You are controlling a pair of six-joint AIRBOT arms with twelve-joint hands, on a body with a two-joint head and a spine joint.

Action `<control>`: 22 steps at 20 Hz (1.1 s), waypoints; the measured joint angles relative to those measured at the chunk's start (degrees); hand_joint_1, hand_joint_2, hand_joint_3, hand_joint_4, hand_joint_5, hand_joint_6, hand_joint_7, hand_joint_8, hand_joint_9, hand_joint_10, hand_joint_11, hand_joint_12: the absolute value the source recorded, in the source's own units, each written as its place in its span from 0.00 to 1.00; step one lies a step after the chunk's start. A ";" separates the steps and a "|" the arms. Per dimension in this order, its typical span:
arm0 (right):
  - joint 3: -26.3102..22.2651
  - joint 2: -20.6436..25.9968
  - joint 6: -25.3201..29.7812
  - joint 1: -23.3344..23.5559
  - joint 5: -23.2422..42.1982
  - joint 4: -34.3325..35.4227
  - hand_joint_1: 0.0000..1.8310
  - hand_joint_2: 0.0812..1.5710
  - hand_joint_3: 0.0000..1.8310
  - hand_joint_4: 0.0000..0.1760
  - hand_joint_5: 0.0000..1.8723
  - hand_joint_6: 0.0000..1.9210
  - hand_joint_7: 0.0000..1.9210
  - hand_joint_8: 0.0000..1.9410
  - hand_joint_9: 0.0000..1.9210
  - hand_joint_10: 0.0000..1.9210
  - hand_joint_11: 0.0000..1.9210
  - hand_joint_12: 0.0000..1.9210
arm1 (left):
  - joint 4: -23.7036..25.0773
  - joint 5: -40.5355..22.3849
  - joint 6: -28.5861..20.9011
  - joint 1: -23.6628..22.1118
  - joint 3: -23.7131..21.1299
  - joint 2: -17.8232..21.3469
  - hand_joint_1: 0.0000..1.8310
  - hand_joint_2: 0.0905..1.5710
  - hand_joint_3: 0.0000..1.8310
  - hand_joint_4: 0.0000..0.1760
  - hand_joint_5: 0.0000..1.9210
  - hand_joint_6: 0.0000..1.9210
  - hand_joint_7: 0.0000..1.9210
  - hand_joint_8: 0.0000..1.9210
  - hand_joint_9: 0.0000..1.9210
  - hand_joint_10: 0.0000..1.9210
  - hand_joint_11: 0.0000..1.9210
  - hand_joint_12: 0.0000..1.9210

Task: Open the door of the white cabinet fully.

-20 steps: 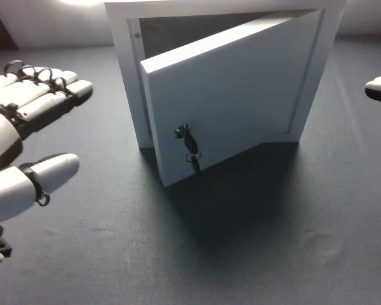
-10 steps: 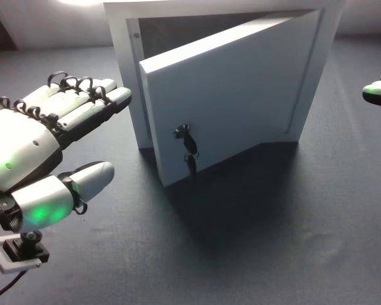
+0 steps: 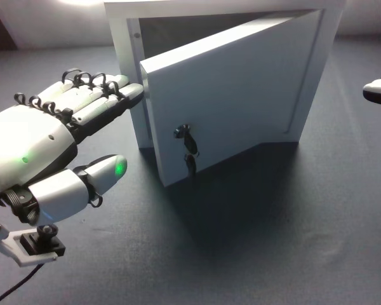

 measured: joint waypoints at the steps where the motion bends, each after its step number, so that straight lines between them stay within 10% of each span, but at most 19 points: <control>1: 0.00 0.00 0.02 0.00 0.00 0.02 0.26 0.85 0.00 0.00 0.19 0.00 0.18 0.00 0.14 0.00 0.13 0.03 | 0.35 0.39 -0.17 -0.37 0.00 -0.02 0.00 1.00 0.06 0.00 0.06 0.00 0.04 0.00 0.05 0.00 0.00 0.24; 22: 0.04 -0.07 0.42 0.00 -0.02 0.04 0.25 0.85 0.00 0.00 0.19 0.00 0.18 0.00 0.14 0.00 0.13 0.01 | 7.58 3.32 -4.00 -2.91 0.24 -1.79 0.00 1.00 0.07 0.00 0.09 0.00 0.08 0.00 0.07 0.00 0.00 0.20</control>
